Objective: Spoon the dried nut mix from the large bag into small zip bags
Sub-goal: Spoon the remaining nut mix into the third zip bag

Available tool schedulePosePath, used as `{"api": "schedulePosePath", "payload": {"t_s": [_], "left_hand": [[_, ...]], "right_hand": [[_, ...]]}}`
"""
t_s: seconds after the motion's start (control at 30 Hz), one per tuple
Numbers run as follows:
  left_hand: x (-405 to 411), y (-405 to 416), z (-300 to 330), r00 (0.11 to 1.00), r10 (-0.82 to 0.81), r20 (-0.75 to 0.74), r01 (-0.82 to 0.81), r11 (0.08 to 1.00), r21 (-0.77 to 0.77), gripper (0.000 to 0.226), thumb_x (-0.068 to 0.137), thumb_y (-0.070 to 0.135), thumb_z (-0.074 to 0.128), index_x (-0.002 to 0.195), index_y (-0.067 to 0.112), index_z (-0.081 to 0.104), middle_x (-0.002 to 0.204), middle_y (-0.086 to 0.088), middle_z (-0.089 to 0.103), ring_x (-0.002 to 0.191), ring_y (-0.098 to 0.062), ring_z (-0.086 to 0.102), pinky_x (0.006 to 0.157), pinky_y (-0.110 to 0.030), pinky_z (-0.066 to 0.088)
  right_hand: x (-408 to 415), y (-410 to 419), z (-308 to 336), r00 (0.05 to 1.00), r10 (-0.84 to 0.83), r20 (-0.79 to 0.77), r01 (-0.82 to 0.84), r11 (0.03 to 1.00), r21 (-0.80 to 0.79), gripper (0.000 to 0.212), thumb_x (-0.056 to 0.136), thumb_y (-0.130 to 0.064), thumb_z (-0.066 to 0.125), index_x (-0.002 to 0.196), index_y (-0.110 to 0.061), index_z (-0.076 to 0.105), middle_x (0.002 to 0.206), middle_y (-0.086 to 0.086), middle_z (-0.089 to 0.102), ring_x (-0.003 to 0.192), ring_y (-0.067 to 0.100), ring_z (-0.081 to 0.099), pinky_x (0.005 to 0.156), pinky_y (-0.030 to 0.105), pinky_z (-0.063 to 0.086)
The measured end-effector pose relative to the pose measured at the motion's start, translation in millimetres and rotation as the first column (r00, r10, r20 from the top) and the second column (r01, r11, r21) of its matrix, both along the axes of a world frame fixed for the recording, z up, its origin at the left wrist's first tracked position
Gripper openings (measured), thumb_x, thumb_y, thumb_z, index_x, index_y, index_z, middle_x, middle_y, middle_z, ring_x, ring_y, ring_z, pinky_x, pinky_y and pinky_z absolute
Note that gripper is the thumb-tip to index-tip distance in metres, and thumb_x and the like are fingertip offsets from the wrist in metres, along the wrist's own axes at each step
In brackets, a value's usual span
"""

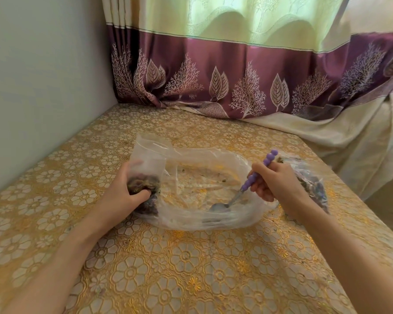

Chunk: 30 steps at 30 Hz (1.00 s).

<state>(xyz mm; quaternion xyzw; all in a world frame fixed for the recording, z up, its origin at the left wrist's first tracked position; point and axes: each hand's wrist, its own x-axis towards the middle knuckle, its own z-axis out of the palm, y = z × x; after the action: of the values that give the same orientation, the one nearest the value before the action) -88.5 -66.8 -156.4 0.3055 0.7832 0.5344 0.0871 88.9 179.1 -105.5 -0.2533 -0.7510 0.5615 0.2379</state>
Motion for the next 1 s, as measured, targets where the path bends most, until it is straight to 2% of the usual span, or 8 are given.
{"api": "schedulePosePath", "payload": {"t_s": [0.17, 0.3, 0.5, 0.67, 0.83, 1.0], "left_hand": [[1, 0, 1, 1.000, -0.001, 0.001, 0.001, 1.000, 0.003, 0.059, 0.084, 0.007, 0.065, 0.120, 0.043, 0.037, 0.103, 0.020, 0.055, 0.089, 0.007, 0.054, 0.066, -0.013, 0.038], [1, 0, 2, 1.000, 0.003, -0.011, -0.003, 1.000, 0.000, 0.058, 0.084, 0.007, 0.065, 0.121, 0.042, 0.037, 0.103, 0.021, 0.055, 0.089, 0.007, 0.053, 0.067, -0.014, 0.038], [1, 0, 0, 1.000, 0.011, -0.027, -0.012, 1.000, -0.017, 0.059, 0.083, 0.008, 0.066, 0.122, 0.042, 0.038, 0.100, 0.024, 0.055, 0.086, 0.011, 0.051, 0.069, -0.013, 0.036], [-1, 0, 0, 1.000, 0.003, -0.020, -0.003, 1.000, -0.009, 0.060, 0.083, 0.007, 0.066, 0.123, 0.041, 0.038, 0.102, 0.023, 0.056, 0.091, 0.011, 0.052, 0.073, -0.016, 0.040], [0, 0, 0, 1.000, -0.004, -0.012, 0.004, 1.000, -0.002, 0.060, 0.083, 0.006, 0.066, 0.123, 0.041, 0.038, 0.101, 0.023, 0.056, 0.090, 0.010, 0.053, 0.075, -0.021, 0.043], [1, 0, 1, 1.000, -0.004, -0.021, 0.004, 1.000, -0.002, 0.060, 0.083, 0.006, 0.065, 0.124, 0.040, 0.038, 0.101, 0.022, 0.056, 0.090, 0.009, 0.053, 0.072, -0.018, 0.042]], "right_hand": [[7, -4, -4, 0.999, -0.016, -0.052, 0.017, 1.000, 0.013, 0.031, 0.093, -0.007, 0.045, 0.070, 0.007, 0.062, 0.060, 0.013, 0.069, 0.037, 0.010, 0.047, 0.032, 0.019, 0.034], [14, -8, -10, 0.995, -0.004, -0.098, -0.003, 0.997, -0.072, 0.032, 0.094, -0.008, 0.048, 0.069, 0.004, 0.063, 0.064, 0.016, 0.070, 0.039, 0.013, 0.050, 0.032, 0.020, 0.038], [11, -25, -13, 0.996, 0.074, -0.042, -0.080, 0.986, -0.146, 0.045, 0.095, -0.014, 0.052, 0.055, -0.004, 0.069, 0.066, 0.020, 0.069, 0.041, 0.016, 0.056, 0.034, 0.020, 0.041], [6, -36, -15, 0.998, 0.066, 0.023, -0.058, 0.969, -0.242, 0.040, 0.096, -0.021, 0.053, 0.066, 0.001, 0.068, 0.066, 0.018, 0.070, 0.045, 0.014, 0.061, 0.037, 0.018, 0.044], [-2, -45, -15, 0.998, 0.042, 0.037, -0.027, 0.940, -0.340, 0.051, 0.096, -0.019, 0.052, 0.051, -0.007, 0.070, 0.063, 0.013, 0.070, 0.046, 0.012, 0.063, 0.039, 0.015, 0.047], [-7, -48, -14, 0.999, -0.019, 0.036, 0.032, 0.910, -0.413, 0.037, 0.096, -0.014, 0.051, 0.066, 0.003, 0.066, 0.065, 0.017, 0.070, 0.047, 0.014, 0.065, 0.039, 0.016, 0.048]]}}
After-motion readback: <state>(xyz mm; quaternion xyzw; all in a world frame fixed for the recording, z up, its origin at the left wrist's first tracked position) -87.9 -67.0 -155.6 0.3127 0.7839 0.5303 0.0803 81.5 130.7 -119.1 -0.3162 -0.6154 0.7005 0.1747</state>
